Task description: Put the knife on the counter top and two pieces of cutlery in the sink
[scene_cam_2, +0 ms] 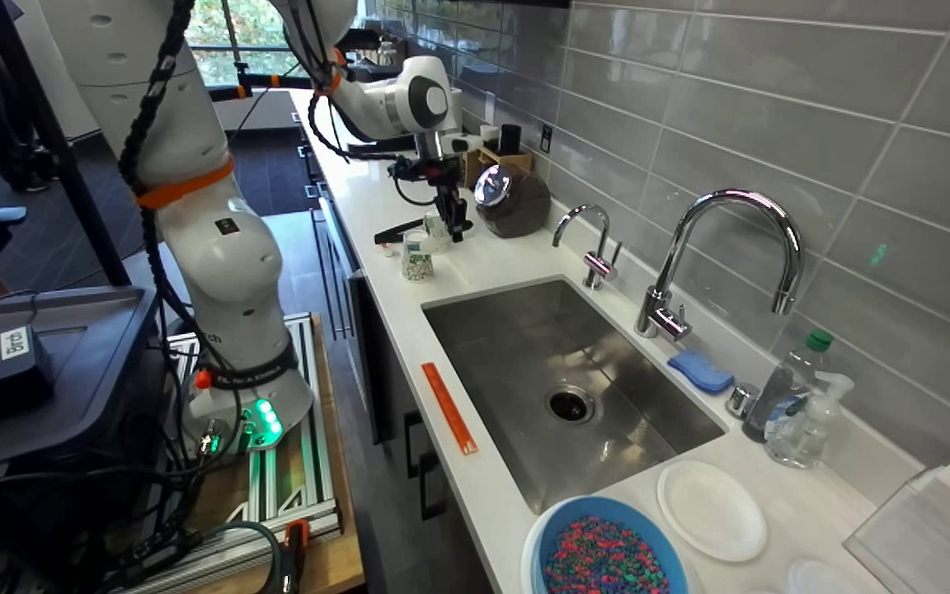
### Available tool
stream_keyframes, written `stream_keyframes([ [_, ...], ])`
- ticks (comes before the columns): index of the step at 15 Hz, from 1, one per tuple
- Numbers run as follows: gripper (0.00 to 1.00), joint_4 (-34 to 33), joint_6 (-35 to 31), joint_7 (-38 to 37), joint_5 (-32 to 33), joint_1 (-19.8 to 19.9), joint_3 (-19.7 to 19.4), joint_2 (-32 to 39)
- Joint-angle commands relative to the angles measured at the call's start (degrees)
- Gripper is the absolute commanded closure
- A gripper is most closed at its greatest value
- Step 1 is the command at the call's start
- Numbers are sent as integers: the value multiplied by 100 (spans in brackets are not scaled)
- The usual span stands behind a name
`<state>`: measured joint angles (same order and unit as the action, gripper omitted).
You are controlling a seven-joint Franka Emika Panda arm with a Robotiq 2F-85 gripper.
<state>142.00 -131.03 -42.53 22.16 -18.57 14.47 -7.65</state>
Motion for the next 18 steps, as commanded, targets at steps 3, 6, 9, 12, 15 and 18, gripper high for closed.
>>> stream_keyframes([
  [3,97,982,-1703,-595,975,838,-42,81],
  [6,88,958,-1762,-432,915,949,-35,105],
  [9,88,1018,-2045,-518,1100,1084,-141,252],
  [12,97,1017,-2046,-554,1101,1078,-127,261],
  [15,97,989,-2395,-491,1213,1275,-345,717],
  [18,97,875,-2826,-493,1546,1491,-596,1178],
])
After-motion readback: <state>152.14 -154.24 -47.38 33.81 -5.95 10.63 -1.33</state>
